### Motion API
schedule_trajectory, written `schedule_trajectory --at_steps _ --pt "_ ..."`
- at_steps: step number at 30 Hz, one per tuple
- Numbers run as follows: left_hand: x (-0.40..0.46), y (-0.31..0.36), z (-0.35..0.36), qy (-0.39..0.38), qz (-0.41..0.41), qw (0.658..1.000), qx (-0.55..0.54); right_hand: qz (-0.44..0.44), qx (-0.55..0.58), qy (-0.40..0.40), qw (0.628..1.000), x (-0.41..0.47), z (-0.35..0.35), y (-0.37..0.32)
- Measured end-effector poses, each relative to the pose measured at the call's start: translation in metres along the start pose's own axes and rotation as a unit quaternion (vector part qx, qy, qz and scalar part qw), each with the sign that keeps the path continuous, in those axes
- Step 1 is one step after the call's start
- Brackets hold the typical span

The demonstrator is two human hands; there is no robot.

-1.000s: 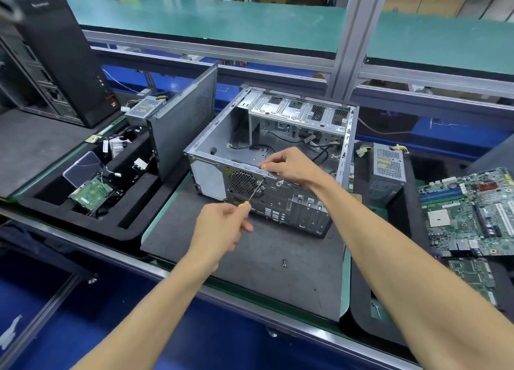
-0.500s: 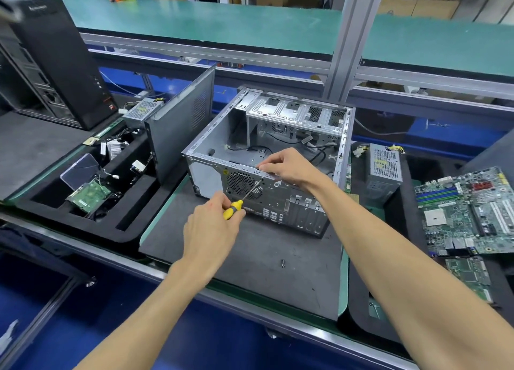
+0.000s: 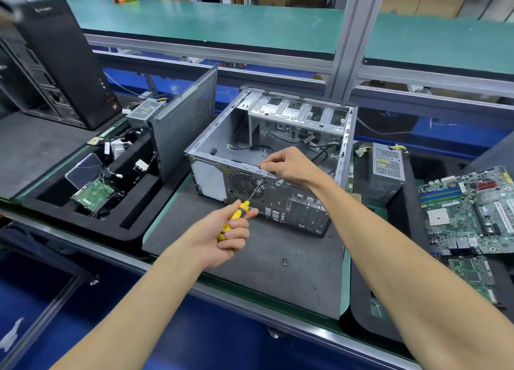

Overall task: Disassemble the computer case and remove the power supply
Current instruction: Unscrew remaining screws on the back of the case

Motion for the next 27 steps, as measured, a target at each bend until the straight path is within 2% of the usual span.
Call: schedule_trajectory --at_steps 1,2,3,4,6,7,8,9,10,11,12,13,15,17,18,19,20,21,22,23,25,26,27 --pt "0.002 0.005 -0.004 0.029 0.039 0.995 0.084 0.000 -0.001 -0.001 1.000 0.000 0.000 0.000" --pt "0.001 0.015 -0.010 0.071 0.097 0.971 0.204 0.001 -0.001 -0.001 1.000 0.000 0.000 0.000" --pt "-0.003 0.030 -0.013 0.121 0.166 0.919 0.337 0.002 0.001 0.001 1.000 0.000 0.000 0.000" --pt "-0.011 0.045 -0.012 0.170 0.236 0.840 0.459 0.003 0.003 0.002 1.000 0.001 -0.001 0.000" --pt "-0.030 0.065 0.004 0.226 0.338 0.637 0.655 0.003 0.009 0.003 1.000 0.001 -0.001 0.000" --pt "-0.038 0.068 0.016 0.236 0.368 0.530 0.727 0.002 0.011 0.002 1.000 0.000 -0.001 0.000" --pt "-0.042 0.068 0.025 0.235 0.379 0.449 0.775 0.002 0.012 0.001 1.000 0.000 0.000 0.000" --pt "-0.042 0.066 0.031 0.230 0.376 0.404 0.801 0.002 0.013 0.001 1.000 0.000 0.000 0.000" --pt "-0.041 0.065 0.033 0.229 0.367 0.391 0.812 0.002 0.013 0.001 1.000 0.000 0.000 0.000" --pt "-0.041 0.065 0.032 0.231 0.365 0.401 0.808 0.002 0.012 0.003 1.000 -0.001 0.000 -0.001" --pt "-0.041 0.064 0.030 0.229 0.369 0.436 0.788 0.001 0.011 0.005 1.000 -0.001 0.000 -0.001" --pt "-0.039 0.064 0.027 0.220 0.377 0.498 0.749 0.000 0.007 0.006 1.000 -0.001 -0.001 -0.001" --pt "-0.028 0.064 0.018 0.193 0.364 0.668 0.619 0.000 0.000 0.007 1.000 -0.002 -0.001 -0.002" --pt "-0.014 0.058 0.003 0.157 0.274 0.850 0.421 0.003 -0.002 0.005 1.000 -0.002 0.000 -0.003" --pt "-0.007 0.048 -0.004 0.128 0.201 0.923 0.301 0.005 -0.002 0.005 1.000 -0.002 0.000 -0.003" --pt "-0.004 0.035 -0.005 0.090 0.120 0.974 0.168 0.006 -0.003 0.005 1.000 -0.002 0.000 -0.003" --pt "-0.003 0.023 -0.004 0.058 0.048 0.997 0.025 0.007 -0.003 0.005 1.000 -0.002 0.000 -0.004" --pt "-0.005 0.014 0.000 0.035 -0.004 0.995 -0.096 0.007 -0.003 0.005 1.000 -0.002 0.000 -0.004" --pt "-0.007 0.008 0.004 0.016 -0.036 0.985 -0.166 0.007 -0.003 0.006 1.000 -0.003 -0.001 -0.004" --pt "-0.008 0.003 0.007 0.002 -0.045 0.983 -0.179 0.007 -0.004 0.006 1.000 -0.003 -0.001 -0.004" --pt "-0.003 -0.003 0.009 0.006 -0.013 0.997 -0.079 0.006 -0.006 0.006 1.000 -0.004 -0.001 -0.004" --pt "-0.001 -0.001 0.005 0.031 0.027 0.999 0.023 0.005 -0.006 0.006 1.000 -0.004 0.000 -0.004" --pt "0.000 0.006 -0.001 0.074 0.082 0.983 0.145 0.006 -0.003 0.007 1.000 -0.004 -0.001 -0.003"
Point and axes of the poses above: each hand's wrist, its own x-axis towards the middle knuckle, its own z-axis out of the palm, y = z × x, the point moved 8 cm from there along x, towards the middle knuckle, and after that the axes turned 10 degrees about z, right-handed, at the moved point
